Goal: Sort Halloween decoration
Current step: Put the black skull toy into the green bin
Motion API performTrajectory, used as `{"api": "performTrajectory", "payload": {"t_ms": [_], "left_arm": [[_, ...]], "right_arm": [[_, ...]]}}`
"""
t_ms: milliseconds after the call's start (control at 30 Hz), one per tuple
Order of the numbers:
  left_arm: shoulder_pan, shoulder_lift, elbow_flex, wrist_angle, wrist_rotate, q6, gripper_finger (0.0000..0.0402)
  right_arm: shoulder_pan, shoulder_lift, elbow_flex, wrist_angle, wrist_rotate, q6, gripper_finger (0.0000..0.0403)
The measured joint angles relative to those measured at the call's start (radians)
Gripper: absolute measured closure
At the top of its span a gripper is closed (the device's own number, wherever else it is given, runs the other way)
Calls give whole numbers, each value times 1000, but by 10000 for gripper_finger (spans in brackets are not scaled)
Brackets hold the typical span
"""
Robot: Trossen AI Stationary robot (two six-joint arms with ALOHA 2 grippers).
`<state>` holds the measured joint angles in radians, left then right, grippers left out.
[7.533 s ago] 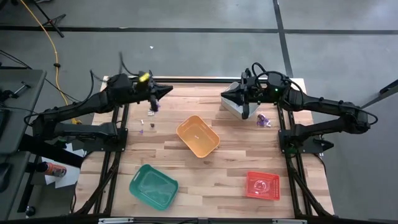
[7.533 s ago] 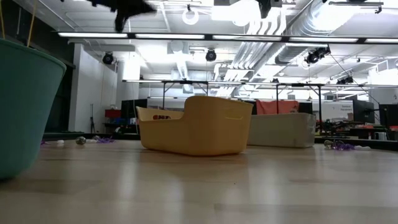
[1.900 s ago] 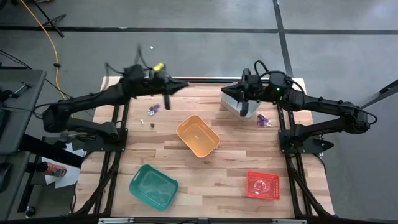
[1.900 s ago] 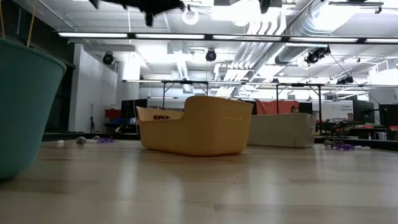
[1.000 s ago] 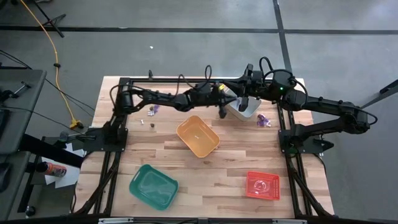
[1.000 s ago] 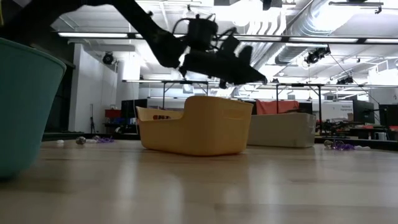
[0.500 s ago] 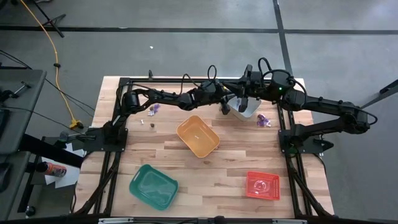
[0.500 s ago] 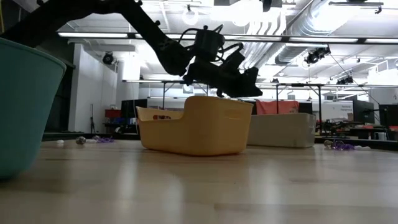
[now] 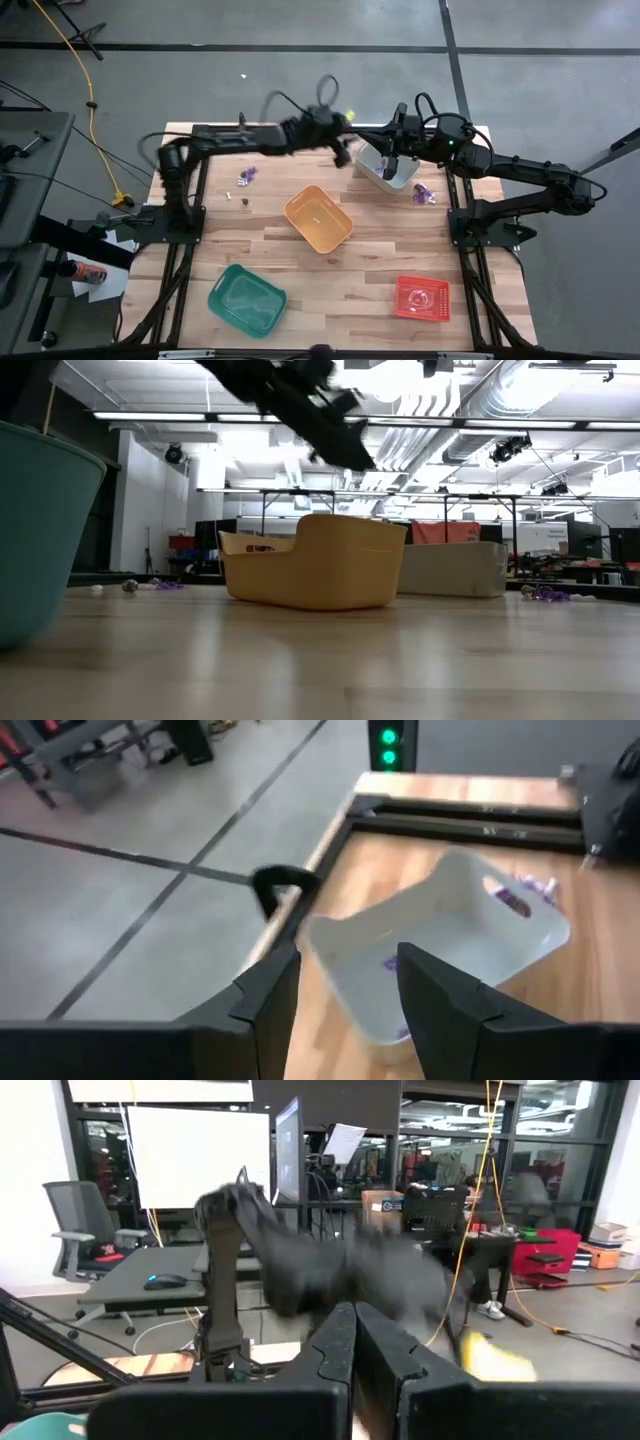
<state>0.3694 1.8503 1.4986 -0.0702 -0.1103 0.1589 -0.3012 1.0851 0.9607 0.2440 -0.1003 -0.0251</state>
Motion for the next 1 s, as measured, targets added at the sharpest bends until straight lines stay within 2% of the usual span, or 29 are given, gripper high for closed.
{"api": "performTrajectory", "payload": {"t_ms": [133, 233, 400, 567, 700, 800, 933, 1000], "left_arm": [[51, -173, -6, -143, 79, -60, 244], [80, -310, -83, -127, 172, -109, 244], [69, -549, -334, 43, 217, -179, 245], [16, -771, -620, 220, 231, -266, 245], [-15, -897, -751, 275, 235, -286, 249], [-30, -957, -781, 280, 236, -286, 278], [-40, -1000, -784, 272, 273, -270, 364], [-40, -1012, -784, 274, 296, -283, 391]], "right_arm": [[0, 0, 0, 0, 26, -2, 401], [0, 0, 0, 0, 31, -10, 401], [0, 0, 0, 0, 31, -43, 401], [0, 0, 0, 0, 31, -7, 401], [0, 0, 0, -14, 27, 22, 401], [0, 0, 0, -24, 19, 25, 401], [0, 0, 0, -23, 18, 25, 401], [0, 0, 0, -23, 18, 25, 401]]}}
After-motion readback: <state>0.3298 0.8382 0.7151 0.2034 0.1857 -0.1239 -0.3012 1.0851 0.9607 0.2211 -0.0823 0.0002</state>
